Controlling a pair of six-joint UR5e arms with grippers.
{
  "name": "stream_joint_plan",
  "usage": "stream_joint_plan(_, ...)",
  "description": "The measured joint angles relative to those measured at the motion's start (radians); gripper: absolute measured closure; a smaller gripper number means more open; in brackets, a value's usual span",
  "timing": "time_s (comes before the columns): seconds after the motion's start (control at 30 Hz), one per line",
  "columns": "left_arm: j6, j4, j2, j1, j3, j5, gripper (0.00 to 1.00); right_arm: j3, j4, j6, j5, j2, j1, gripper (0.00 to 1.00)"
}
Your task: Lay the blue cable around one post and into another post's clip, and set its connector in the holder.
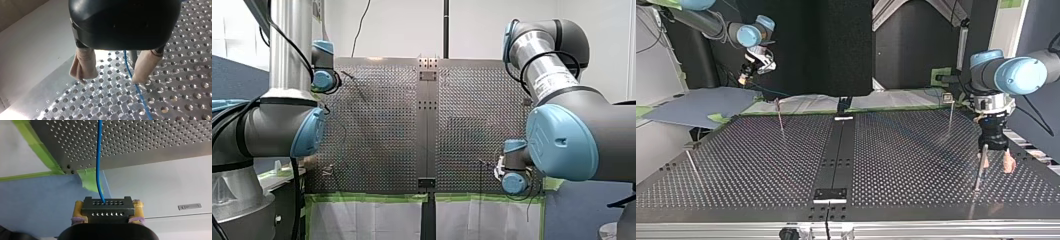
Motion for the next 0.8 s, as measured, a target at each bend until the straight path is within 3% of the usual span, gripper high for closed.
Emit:
stream_joint_plan(0.13,0.000,0.000,0.000,0.000,0.000,-0.001,0.00,-0.040,0.005,-0.004,-0.040,0.004,-0.034,0.98)
stream_joint_plan(0.23,0.001,0.000,0.000,0.000,0.000,-0.001,0.00,-0.068,-0.014,-0.012,-0.068,0.017,-0.044,0.98)
stream_joint_plan(0.37,0.001,0.001,0.000,0.000,0.000,-0.002,0.00,-0.105,-0.046,-0.037,-0.105,0.044,-0.046,0.98)
stream_joint_plan(0.53,0.001,0.003,0.000,0.000,0.000,-0.002,0.00,-0.128,-0.042,-0.082,-0.157,0.072,-0.043,0.98)
stream_joint_plan(0.8,0.002,0.003,-0.001,0.002,0.000,-0.002,0.00,-0.120,0.033,-0.164,-0.240,0.077,-0.048,0.98)
